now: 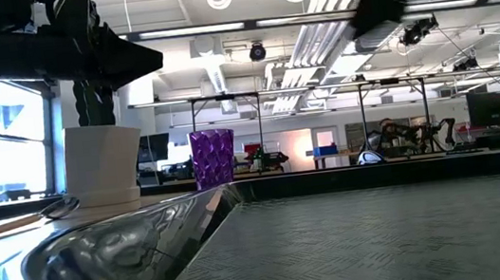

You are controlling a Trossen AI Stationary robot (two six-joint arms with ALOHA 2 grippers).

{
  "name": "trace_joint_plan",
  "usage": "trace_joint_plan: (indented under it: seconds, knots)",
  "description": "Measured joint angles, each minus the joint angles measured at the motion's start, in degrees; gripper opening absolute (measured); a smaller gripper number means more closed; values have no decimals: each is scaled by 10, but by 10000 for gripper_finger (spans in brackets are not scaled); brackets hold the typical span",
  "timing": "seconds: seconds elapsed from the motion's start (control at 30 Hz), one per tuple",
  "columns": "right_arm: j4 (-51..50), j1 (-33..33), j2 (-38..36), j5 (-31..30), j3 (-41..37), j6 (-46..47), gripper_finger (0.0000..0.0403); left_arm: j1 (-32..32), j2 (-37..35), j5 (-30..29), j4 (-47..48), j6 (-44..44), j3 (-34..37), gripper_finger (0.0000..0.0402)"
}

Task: Pick and place plate/cup/fork/spoon on tray
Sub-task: Put the violet cup on the black serving tray to the top left of the orange plate

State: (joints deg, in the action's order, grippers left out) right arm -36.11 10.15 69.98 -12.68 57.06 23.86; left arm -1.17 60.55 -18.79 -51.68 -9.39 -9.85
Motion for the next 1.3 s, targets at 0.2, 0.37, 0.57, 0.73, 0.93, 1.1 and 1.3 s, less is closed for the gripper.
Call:
trace_joint_plan:
  seconds: [0.2, 0.37, 0.57, 0.73, 0.93, 1.1, 1.3]
  knots:
    - [59, -115, 78, -7, 111, -229, 163, 0, 0, -1, -6, 5, 0, 76]
    - [121, -194, 174, -1, 206, -362, 162, 0, 0, -1, -5, 5, 0, 76]
    - [140, -264, 302, 153, 324, -407, 162, 0, 0, -1, 0, 5, 0, 76]
    - [129, -291, 402, 195, 412, -440, 162, 0, 0, -1, 7, 4, 0, 76]
    - [66, -311, 501, 191, 502, -449, 162, 0, 0, -1, 16, -5, 0, 76]
    - [32, -319, 544, 187, 536, -454, 162, 0, 0, -1, 22, -5, 0, 76]
    - [29, -332, 572, 188, 539, -431, 162, 0, 0, -4, 22, 0, 0, 76]
